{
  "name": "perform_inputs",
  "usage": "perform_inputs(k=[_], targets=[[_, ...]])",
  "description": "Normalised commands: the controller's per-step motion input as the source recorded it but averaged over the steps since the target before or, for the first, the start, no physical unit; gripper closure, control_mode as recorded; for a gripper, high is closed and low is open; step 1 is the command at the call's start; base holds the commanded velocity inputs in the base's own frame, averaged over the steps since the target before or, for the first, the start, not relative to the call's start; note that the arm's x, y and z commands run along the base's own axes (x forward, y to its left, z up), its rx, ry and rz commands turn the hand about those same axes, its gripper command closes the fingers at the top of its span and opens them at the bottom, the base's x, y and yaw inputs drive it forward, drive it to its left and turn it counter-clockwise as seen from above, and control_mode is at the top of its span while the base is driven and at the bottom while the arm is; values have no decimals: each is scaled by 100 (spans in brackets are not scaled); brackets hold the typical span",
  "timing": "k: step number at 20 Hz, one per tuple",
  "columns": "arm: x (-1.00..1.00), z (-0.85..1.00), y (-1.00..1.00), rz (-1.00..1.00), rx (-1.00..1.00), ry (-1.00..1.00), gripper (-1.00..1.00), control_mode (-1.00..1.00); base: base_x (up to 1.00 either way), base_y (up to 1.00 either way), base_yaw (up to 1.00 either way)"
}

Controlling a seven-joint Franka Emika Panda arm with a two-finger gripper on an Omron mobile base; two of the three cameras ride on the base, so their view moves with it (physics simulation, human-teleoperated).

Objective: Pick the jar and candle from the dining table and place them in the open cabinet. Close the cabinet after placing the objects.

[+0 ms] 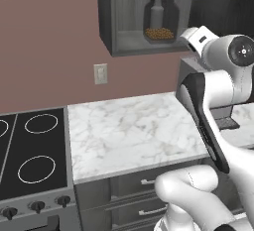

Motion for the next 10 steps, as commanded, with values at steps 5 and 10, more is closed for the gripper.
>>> perform_inputs(k=[5, 10], targets=[[-9, -1, 2, 0, -1, 0, -100, -100, 0, 0, 0], [-2, 0, 0, 0, 0, 0, -100, 100, -19, 0, 0]])
